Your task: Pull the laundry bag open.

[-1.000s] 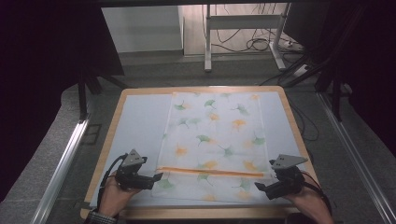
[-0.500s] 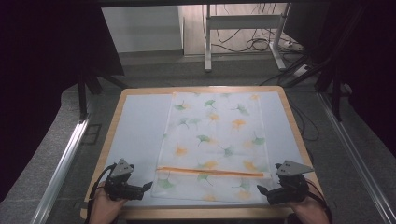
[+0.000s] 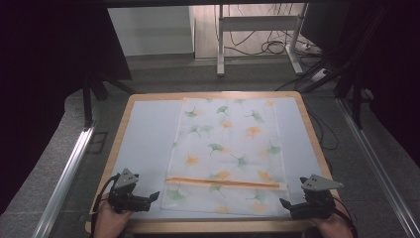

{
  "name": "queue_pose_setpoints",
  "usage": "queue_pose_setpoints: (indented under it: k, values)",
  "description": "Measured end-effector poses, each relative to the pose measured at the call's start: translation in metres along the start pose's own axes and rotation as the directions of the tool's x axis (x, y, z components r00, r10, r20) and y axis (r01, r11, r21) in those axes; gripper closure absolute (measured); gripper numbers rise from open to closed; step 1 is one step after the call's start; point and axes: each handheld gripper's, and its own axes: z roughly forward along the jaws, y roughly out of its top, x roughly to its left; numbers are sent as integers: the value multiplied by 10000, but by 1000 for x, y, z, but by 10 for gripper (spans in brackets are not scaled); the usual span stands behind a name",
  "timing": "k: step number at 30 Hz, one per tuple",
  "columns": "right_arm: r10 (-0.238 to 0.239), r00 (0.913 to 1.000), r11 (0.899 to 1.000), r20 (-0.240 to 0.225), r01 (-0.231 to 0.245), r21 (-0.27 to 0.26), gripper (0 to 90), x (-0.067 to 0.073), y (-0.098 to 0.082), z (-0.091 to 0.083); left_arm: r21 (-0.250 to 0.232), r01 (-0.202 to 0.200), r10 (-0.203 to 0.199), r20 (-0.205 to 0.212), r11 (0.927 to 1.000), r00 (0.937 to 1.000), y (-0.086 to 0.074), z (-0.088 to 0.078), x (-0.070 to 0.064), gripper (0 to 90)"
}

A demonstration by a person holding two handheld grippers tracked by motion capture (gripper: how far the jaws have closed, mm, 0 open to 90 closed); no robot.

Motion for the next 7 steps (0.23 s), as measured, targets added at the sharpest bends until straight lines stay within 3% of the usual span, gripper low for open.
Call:
queue_pose_setpoints:
  k: [7]
  values:
    - [-8,9999,10000,107,7,85,0,0,-1,1,37,29,-29,13,10000,10000,1,1,0,13]
